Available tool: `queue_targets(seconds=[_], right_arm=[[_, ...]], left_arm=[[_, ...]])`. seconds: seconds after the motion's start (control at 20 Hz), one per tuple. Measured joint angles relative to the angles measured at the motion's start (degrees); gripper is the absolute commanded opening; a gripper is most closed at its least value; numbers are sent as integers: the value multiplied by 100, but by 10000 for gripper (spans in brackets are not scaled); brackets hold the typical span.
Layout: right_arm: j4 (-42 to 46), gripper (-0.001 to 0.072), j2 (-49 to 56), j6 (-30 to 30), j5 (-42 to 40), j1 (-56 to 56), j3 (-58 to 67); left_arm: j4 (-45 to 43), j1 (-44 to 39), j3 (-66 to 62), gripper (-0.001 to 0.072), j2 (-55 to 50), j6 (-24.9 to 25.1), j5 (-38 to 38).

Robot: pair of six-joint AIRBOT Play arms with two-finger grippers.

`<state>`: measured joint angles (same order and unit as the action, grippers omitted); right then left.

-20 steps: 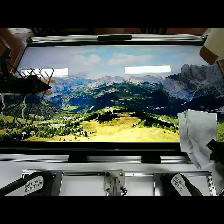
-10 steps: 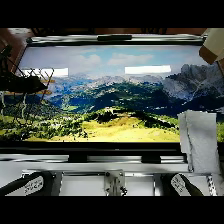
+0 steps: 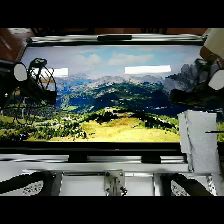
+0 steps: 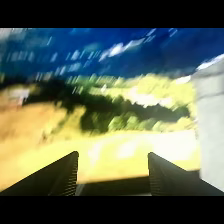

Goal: Fold the shirts.

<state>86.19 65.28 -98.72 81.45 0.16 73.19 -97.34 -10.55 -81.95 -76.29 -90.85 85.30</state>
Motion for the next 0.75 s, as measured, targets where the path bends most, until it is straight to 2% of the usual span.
queue_targets(seconds=[0.25, 0.75], right_arm=[[-236, 552, 190, 188, 621, 409, 28], [-334, 553, 234, 234, 815, 503, 31]], left_arm=[[120, -243, 608, 710, 363, -92, -328], [157, -304, 1309, 710, 734, -118, -1008]])
